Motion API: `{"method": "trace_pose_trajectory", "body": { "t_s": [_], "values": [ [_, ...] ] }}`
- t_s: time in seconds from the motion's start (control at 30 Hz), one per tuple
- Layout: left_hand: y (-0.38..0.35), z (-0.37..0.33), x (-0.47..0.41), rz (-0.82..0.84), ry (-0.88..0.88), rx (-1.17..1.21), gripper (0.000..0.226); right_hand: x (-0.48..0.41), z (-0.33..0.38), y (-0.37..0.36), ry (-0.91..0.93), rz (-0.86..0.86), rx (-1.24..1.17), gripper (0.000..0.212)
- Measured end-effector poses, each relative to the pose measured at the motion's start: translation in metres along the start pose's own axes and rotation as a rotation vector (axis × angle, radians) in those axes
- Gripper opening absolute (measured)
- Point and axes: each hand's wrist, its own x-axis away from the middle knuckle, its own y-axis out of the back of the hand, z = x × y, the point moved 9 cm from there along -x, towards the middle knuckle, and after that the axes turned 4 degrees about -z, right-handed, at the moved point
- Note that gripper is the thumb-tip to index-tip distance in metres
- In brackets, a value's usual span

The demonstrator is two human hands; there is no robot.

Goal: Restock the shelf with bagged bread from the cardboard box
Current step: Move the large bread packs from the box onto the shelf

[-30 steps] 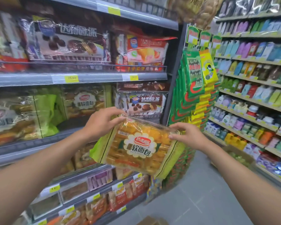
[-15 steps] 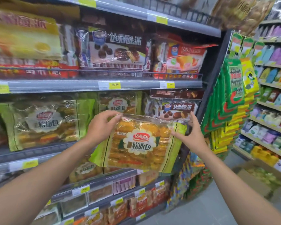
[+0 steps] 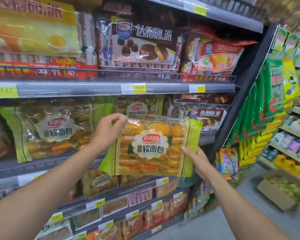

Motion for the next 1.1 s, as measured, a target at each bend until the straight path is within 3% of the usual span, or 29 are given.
{"method": "trace_pose_trajectory", "body": {
  "t_s": [0.07, 0.27, 0.4, 0.47, 0.57, 0.67, 0.87, 0.97, 1.03, 1.1],
  "values": [
    [0.000, 0.006, -0.004, -0.001, 0.011, -0.016, 0.023, -0.006, 0.004, -0.001, 0.018, -0.032, -0.003, 0.088],
    [0.004, 0.007, -0.020, -0.047, 0.020, -0.011, 0.024, -0.036, 0.012, 0.003, 0.051, -0.054, -0.041, 0.111],
    [0.009, 0.017, -0.025, -0.102, 0.201, 0.269, 0.044, -0.062, 0.010, 0.013, 0.011, -0.041, -0.062, 0.130],
    [-0.011, 0.033, -0.014, 0.009, 0.362, 0.321, 0.061, -0.072, 0.014, 0.011, 0.001, -0.025, -0.059, 0.134],
    [-0.046, 0.069, 0.004, 0.242, 0.503, 0.152, 0.101, -0.091, 0.011, 0.011, -0.039, -0.016, -0.047, 0.126],
    [-0.053, 0.097, 0.002, 0.215, 0.541, 0.152, 0.130, -0.113, 0.007, 0.004, -0.066, 0.036, 0.020, 0.116],
    [-0.051, 0.112, -0.019, 0.015, 0.569, 0.233, 0.107, -0.153, 0.012, -0.026, -0.101, 0.207, 0.067, 0.094],
    [-0.047, 0.116, -0.035, -0.085, 0.560, 0.184, 0.111, -0.180, 0.007, -0.034, -0.113, 0.259, 0.068, 0.109],
    [-0.044, 0.121, -0.044, -0.124, 0.587, 0.138, 0.100, -0.196, 0.004, -0.038, -0.111, 0.271, 0.087, 0.126],
    [-0.045, 0.127, -0.052, -0.133, 0.606, 0.091, 0.092, -0.208, 0.010, -0.041, -0.091, 0.232, 0.116, 0.123]
  ]
}}
